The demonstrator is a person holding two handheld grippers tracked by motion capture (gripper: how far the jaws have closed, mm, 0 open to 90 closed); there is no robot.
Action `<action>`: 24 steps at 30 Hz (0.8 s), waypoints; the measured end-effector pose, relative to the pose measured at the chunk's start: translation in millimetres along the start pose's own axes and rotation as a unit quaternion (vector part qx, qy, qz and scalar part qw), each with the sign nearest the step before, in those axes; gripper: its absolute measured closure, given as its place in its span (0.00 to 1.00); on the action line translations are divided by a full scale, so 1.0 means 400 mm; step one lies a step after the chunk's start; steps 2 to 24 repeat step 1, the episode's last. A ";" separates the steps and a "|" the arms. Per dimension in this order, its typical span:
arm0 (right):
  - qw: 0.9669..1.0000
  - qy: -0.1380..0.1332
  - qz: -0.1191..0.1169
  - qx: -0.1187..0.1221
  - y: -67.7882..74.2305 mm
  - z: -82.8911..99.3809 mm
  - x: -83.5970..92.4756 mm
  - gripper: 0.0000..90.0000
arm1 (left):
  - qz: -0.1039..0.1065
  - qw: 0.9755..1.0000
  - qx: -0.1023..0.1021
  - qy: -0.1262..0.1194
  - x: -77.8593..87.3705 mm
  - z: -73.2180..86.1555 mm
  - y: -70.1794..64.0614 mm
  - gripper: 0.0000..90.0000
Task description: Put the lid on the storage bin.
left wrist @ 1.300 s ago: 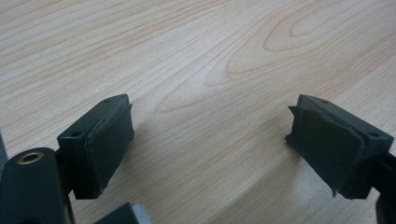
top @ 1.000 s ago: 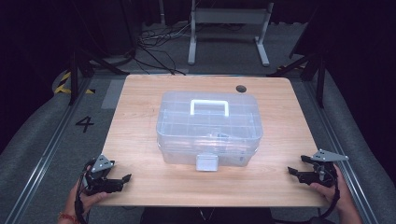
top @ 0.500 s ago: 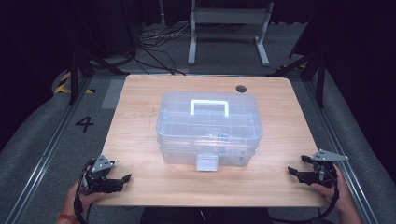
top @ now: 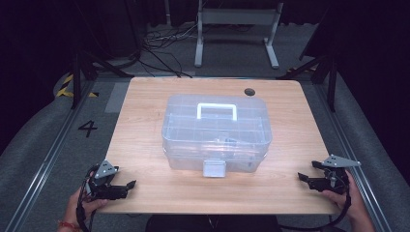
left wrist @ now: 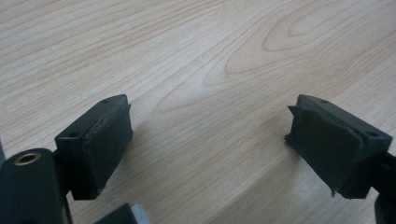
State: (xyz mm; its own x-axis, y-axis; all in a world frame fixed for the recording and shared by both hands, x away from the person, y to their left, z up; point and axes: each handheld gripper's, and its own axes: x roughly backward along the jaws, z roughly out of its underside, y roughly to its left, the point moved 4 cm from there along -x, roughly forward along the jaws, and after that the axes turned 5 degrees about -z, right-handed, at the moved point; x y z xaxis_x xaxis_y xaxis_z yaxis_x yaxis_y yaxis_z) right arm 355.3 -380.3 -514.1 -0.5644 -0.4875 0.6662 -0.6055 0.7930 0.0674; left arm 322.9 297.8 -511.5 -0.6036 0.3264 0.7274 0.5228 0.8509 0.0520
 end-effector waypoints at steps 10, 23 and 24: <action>1.000 0.000 0.000 0.000 0.000 0.000 0.000 0.21 | 0.000 1.000 0.000 0.000 0.000 0.000 0.000 0.15; 1.000 0.000 0.000 0.000 0.000 0.000 0.000 0.21 | 0.000 1.000 0.000 0.000 0.000 0.000 0.000 0.15; 1.000 0.000 0.000 0.000 0.000 0.000 0.000 0.21 | 0.000 1.000 0.000 0.000 0.000 0.000 0.000 0.15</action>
